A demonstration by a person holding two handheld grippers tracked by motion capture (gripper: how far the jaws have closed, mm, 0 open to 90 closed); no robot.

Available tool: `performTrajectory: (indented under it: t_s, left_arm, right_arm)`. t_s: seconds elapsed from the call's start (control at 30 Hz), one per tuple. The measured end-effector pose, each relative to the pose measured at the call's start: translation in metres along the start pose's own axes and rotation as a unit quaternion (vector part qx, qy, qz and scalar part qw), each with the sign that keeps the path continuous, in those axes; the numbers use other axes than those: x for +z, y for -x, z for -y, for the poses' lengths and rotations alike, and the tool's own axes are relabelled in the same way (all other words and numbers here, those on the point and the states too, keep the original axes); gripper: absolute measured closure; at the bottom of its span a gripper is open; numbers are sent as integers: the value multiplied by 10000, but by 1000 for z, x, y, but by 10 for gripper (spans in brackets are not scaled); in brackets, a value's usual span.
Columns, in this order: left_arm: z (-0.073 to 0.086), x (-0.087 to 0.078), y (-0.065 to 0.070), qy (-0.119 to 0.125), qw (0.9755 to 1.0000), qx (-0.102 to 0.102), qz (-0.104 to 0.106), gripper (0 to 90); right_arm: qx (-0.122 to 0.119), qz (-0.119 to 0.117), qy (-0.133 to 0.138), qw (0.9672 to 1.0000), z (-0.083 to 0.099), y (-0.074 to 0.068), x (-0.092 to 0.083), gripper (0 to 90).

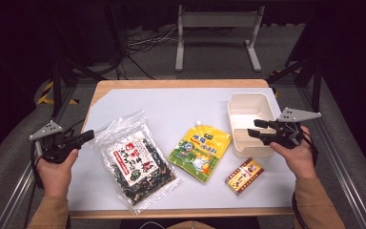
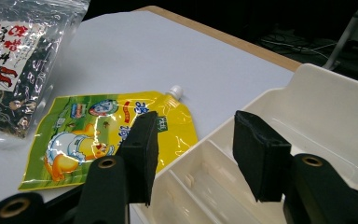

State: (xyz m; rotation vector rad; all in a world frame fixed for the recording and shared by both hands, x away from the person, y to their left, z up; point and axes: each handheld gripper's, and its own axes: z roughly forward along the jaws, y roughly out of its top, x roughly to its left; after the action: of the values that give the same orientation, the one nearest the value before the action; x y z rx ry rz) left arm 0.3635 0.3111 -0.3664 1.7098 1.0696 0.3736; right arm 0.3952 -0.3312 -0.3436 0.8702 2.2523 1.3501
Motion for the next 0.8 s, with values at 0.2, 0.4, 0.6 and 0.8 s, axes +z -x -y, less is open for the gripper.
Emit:
performTrajectory:
  t_s: [0.2, 0.4, 0.6, 0.8]
  left_arm:
    - [-6, -7, 8, 156, 9996, 167, 139, 900]
    - [-12, -14, 21, 390, 9979, 429, 283, 900]
    - [-20, -20, 34, 533, 9957, 639, 399, 900]
    - [-24, -24, 43, 610, 9943, 716, 501, 900]
  right_arm:
    - [3, -122, 60, 9999, -6, -6, -2, 515]
    - [-65, -357, 99, 9993, -15, -19, 4, 514]
    - [-231, -622, -27, 9978, -23, -37, 22, 514]
    - [-317, -981, -93, 9946, -30, -59, 45, 492]
